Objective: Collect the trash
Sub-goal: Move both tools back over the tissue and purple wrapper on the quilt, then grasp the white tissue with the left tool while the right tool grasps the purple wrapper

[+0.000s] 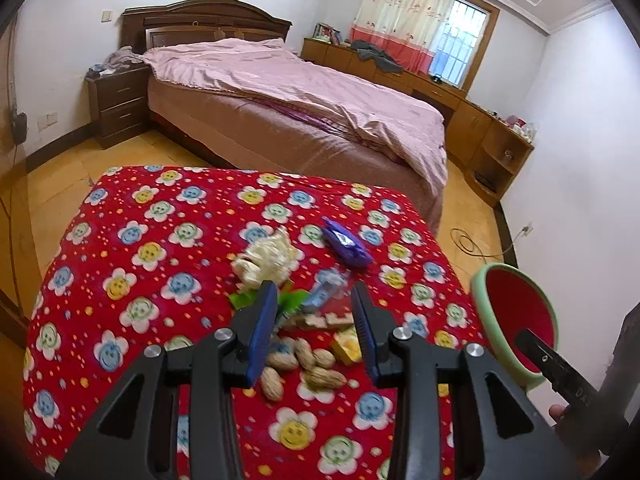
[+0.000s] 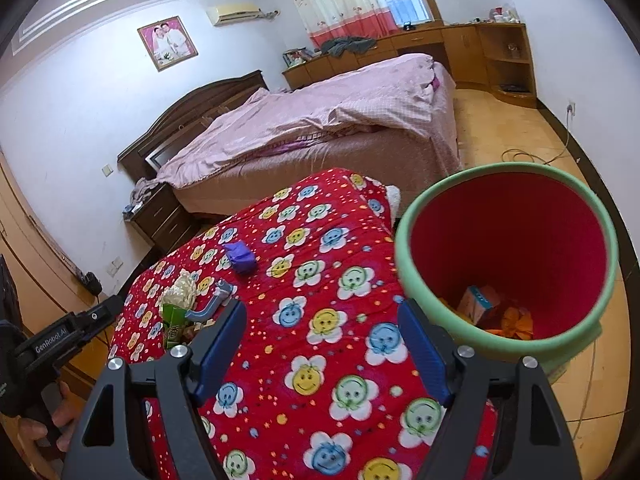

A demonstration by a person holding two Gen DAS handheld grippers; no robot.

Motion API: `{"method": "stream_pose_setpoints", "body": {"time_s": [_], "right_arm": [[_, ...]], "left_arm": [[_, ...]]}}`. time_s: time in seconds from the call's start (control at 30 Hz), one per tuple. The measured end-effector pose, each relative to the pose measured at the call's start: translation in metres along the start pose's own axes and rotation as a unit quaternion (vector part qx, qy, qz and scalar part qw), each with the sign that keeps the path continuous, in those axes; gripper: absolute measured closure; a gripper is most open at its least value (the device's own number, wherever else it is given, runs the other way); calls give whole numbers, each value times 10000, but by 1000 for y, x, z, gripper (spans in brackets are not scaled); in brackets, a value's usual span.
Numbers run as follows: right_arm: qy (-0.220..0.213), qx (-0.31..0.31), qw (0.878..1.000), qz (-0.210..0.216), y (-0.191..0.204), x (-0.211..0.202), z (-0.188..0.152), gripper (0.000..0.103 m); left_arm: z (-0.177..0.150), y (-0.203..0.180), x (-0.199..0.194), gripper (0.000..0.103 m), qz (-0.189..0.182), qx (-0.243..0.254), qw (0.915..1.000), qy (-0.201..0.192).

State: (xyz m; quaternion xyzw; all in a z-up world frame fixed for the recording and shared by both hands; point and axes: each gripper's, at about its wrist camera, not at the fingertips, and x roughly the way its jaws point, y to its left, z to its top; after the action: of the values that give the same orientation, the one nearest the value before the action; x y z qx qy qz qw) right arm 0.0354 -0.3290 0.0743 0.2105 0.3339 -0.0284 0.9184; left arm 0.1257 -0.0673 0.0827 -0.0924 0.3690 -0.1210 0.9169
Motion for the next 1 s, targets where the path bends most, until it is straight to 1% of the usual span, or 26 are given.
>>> {"method": "stream_pose_setpoints", "body": {"time_s": [0.23,0.37,0.43,0.63,0.77,1.0], "right_arm": [[174,-130,9998,7,15,31,12,23],[282,-199,9994,13,22,50,19,23],[338,-213,9992,24,24,59,21,23],[535,-197,9984,67,27,88,29,23],[611,-250,9978,80,32,101,33,23],[761,-397,9963,105,43,127,37,23]], "left_arm": [[15,21,23,64,180,-113,9997,74],[23,31,39,55,263,-203,9994,102],[28,35,50,54,306,-209,9992,144],[36,42,85,48,275,-235,9985,417],[34,41,105,48,259,-221,9975,622],[23,45,132,48,378,-301,9941,975]]}}
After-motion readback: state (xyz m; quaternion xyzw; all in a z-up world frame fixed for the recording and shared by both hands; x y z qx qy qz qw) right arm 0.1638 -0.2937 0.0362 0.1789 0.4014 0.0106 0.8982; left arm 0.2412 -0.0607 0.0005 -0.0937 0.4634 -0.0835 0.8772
